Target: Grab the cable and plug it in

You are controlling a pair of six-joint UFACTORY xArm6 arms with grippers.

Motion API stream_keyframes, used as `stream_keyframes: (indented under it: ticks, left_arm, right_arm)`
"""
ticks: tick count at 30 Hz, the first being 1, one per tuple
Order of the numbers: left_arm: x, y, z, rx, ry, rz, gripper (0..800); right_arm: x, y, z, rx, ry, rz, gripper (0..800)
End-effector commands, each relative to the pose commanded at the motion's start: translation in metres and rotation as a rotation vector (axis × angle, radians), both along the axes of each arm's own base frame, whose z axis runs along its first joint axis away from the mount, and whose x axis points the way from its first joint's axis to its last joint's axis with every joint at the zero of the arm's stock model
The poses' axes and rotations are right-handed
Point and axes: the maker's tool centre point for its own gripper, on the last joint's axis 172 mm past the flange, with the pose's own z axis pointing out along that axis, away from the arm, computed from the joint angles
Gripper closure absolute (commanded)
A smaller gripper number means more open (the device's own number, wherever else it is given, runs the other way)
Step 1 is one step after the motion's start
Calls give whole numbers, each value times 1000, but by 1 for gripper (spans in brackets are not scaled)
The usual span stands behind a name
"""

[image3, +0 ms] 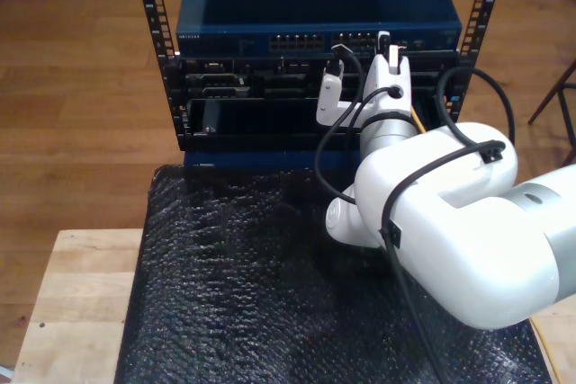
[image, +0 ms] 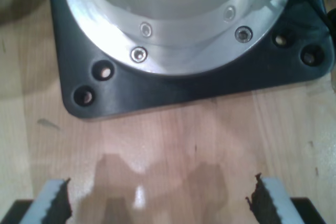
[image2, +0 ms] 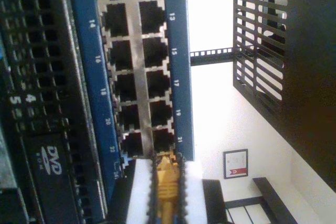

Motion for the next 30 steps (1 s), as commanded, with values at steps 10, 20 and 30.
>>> stream_keyframes:
  ticks: [10, 20, 30]
  left_arm:
    - [0, 0, 0, 0, 0, 0, 0]
    - [0, 0, 0, 0, 0, 0, 0]
    - [0, 0, 0, 0, 0, 0, 0]
  right_arm:
    - [1, -4, -1, 2, 54, 12, 374]
    - [-30, -12, 10, 1, 165, 40, 227]
    - [-76, -25, -20, 0, 413, 92, 122]
